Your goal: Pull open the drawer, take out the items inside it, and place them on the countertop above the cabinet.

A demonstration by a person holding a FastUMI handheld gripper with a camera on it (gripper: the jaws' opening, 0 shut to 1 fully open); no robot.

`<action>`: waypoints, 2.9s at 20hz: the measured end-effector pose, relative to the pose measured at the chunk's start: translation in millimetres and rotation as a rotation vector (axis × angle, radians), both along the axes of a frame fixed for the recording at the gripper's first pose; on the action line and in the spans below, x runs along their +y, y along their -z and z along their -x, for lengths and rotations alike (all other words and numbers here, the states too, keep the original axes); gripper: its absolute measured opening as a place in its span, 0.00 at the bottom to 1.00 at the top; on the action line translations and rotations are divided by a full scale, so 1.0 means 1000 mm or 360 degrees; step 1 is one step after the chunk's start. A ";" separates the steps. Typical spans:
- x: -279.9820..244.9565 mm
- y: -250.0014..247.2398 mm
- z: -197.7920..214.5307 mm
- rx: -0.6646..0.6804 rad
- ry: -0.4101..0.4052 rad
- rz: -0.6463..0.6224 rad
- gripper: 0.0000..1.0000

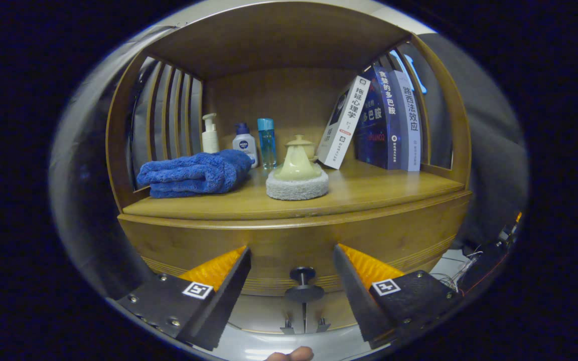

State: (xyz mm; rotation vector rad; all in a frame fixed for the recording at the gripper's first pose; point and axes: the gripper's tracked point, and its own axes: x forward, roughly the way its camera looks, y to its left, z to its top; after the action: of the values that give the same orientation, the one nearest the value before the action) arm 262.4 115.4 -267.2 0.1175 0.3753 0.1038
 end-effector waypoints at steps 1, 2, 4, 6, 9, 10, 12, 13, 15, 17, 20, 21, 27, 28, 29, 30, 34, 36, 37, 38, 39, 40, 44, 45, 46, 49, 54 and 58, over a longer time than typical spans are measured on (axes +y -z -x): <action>0.000 0.001 -0.001 0.0001 -0.0001 -0.0009 0.99; -0.001 0.001 -0.001 0.0002 -0.0002 -0.0017 1.00; -0.001 0.001 0.000 -0.0001 -0.0003 -0.0023 1.00; -0.001 0.001 0.000 -0.0006 0.0000 -0.0034 1.00; -0.001 0.002 0.000 -0.0011 0.0005 -0.0064 1.00; -0.001 0.003 -0.001 -0.0012 0.0007 -0.0074 1.00; 0.000 0.004 0.001 0.0009 0.0013 -0.0106 1.00; 0.000 0.005 0.001 0.0024 0.0019 -0.0128 1.00; -0.005 0.009 0.005 0.0071 0.0049 -0.0097 1.00; -0.004 0.001 0.012 0.0066 0.0034 -0.0067 1.00; -0.006 -0.023 0.029 0.0021 0.0026 -0.0067 1.00; -0.013 -0.033 0.031 -0.0001 0.0042 -0.0048 1.00; -0.024 -0.094 0.068 -0.0133 0.0045 0.0040 1.00; -0.025 -0.107 0.073 -0.0167 0.0036 0.0044 1.00; -0.027 -0.121 0.078 -0.0203 0.0035 0.0051 1.00; -0.030 -0.135 0.084 -0.0235 0.0039 0.0062 1.00; -0.039 -0.190 0.119 -0.0361 0.0046 0.0098 1.00; -0.045 -0.211 0.136 -0.0403 0.0051 0.0056 1.00; -0.050 -0.218 0.143 -0.0416 0.0065 0.0038 1.00; -0.057 -0.223 0.151 -0.0422 0.0089 0.0033 1.00; -0.065 -0.227 0.158 -0.0426 0.0118 0.0037 1.00; -0.071 -0.229 0.165 -0.0427 0.0144 0.0041 1.00; -0.090 -0.232 0.190 -0.0415 0.0212 0.0076 1.00; -0.093 -0.235 0.196 -0.0428 0.0215 0.0085 1.00; -0.095 -0.235 0.199 -0.0437 0.0214 0.0098 1.00; -0.098 -0.238 0.212 -0.0458 0.0198 0.0155 1.00; -0.104 -0.240 0.226 -0.0489 0.0219 0.0175 1.00; -0.111 -0.235 0.231 -0.0482 0.0248 0.0165 1.00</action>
State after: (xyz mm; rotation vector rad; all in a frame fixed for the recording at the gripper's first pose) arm 31.5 4.8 -31.8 0.0269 0.0678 -0.0519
